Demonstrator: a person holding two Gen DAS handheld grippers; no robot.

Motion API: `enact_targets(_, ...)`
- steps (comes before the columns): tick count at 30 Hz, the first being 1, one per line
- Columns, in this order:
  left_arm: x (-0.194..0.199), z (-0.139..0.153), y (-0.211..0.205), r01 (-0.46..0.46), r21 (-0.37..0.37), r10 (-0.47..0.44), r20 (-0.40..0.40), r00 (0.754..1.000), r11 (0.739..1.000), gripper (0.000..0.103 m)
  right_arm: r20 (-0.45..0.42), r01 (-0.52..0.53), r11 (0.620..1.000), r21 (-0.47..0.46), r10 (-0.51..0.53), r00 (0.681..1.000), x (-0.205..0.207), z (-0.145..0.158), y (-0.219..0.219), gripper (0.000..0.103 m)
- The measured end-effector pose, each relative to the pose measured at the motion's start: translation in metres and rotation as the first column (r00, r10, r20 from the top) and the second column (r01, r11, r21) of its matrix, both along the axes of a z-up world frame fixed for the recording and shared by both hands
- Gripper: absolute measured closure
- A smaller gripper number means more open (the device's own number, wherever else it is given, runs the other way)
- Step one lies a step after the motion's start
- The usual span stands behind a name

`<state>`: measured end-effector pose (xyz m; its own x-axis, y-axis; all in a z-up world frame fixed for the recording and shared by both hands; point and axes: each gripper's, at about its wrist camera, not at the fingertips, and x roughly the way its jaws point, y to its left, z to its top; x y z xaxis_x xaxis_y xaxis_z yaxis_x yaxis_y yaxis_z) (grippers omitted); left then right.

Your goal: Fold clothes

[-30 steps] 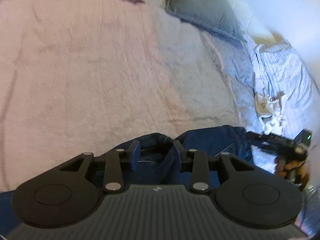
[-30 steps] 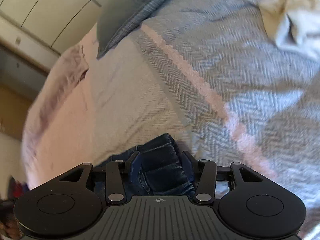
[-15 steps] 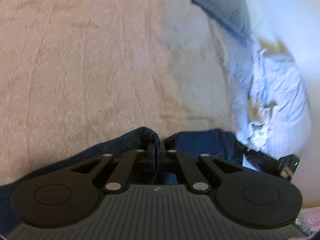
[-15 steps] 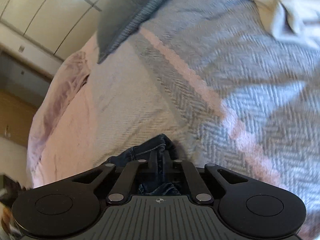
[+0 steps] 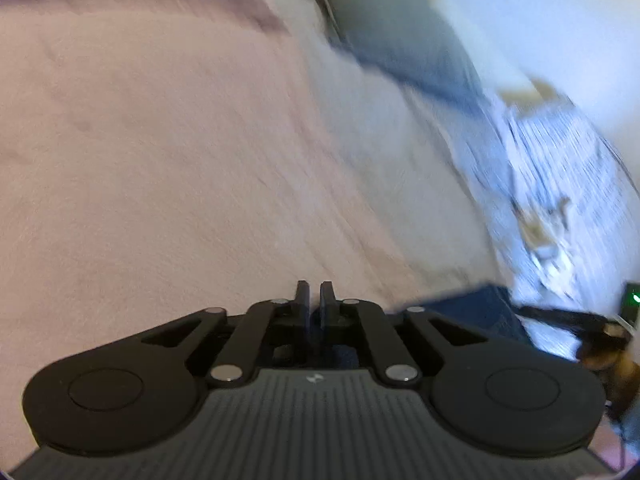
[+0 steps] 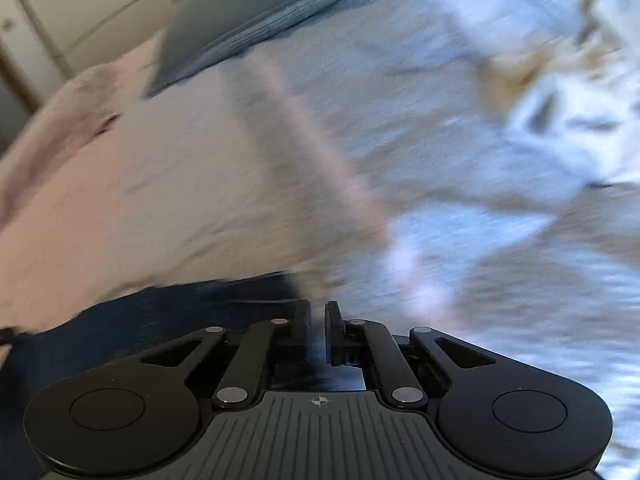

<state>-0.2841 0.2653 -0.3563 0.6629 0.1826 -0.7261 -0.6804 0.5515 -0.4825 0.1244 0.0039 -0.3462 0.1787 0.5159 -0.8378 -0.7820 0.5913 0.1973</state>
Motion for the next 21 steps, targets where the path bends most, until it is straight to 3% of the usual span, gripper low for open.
enact_targets(2, -0.032, 0.01, 0.006, -0.012, -0.025, 0.012, 0.012, 1.0, 1.0, 0.096, 0.001, 0.03, 1.0, 0.006, -0.03, 1.0, 0.003, 0.006, -0.011, 0.095)
enact_targets(3, -0.046, 0.013, 0.006, 0.014, -0.029, -0.014, -0.002, 1.0, 0.999, 0.092, -0.036, 0.036, 0.999, 0.028, -0.035, 0.999, 0.004, 0.006, -0.018, 0.085)
enact_targets(4, -0.055, 0.015, 0.002, 0.058, -0.022, -0.059, -0.033, 0.998, 0.998, 0.082, -0.072, 0.043, 0.998, 0.05, -0.039, 0.997, 0.004, 0.007, -0.026, 0.065)
enact_targets(6, -0.065, 0.013, -0.006, 0.152, -0.006, -0.152, -0.097, 0.984, 0.988, 0.068, -0.117, 0.046, 0.995, 0.087, -0.036, 0.993, 0.003, 0.008, -0.035, 0.042)
enact_targets(7, -0.067, 0.01, -0.01, 0.192, -0.005, -0.191, -0.119, 0.974, 0.981, 0.066, -0.131, 0.037, 0.994, 0.107, -0.023, 0.991, 0.001, 0.007, -0.037, 0.042)
enact_targets(11, -0.07, -0.013, -0.015, 0.266, -0.027, -0.267, -0.171, 0.948, 0.964, 0.069, -0.183, -0.003, 0.992, 0.124, 0.026, 0.983, -0.006, 0.001, -0.029, 0.042)
enact_targets(12, -0.07, -0.019, -0.018, 0.279, -0.018, -0.277, -0.187, 0.942, 0.96, 0.078, -0.179, -0.021, 0.993, 0.118, 0.042, 0.983, -0.008, 0.0, -0.026, 0.042)
enact_targets(13, -0.069, -0.021, -0.021, 0.289, 0.006, -0.282, -0.201, 0.938, 0.957, 0.09, -0.175, -0.038, 0.993, 0.111, 0.057, 0.983, -0.01, -0.002, -0.022, 0.066)
enact_targets(14, -0.073, -0.02, -0.024, 0.274, 0.029, -0.264, -0.194, 0.945, 0.961, 0.092, -0.159, -0.057, 0.993, 0.1, 0.072, 0.985, -0.013, -0.003, -0.018, 0.088)
enact_targets(15, -0.078, -0.018, -0.028, 0.248, 0.049, -0.236, -0.177, 0.955, 0.967, 0.098, -0.117, -0.076, 0.994, 0.076, 0.084, 0.99, -0.015, -0.003, -0.016, 0.097)
enact_targets(18, -0.094, -0.012, -0.039, 0.166, 0.104, -0.153, -0.124, 0.98, 0.981, 0.097, -0.091, -0.068, 0.996, 0.058, 0.073, 0.993, -0.015, -0.004, -0.017, 0.098)
enact_targets(21, -0.097, -0.029, -0.039, 0.031, 0.05, -0.025, -0.113, 0.993, 0.998, 0.096, -0.047, -0.082, 0.996, 0.023, 0.083, 0.995, -0.023, -0.011, -0.013, 0.098)
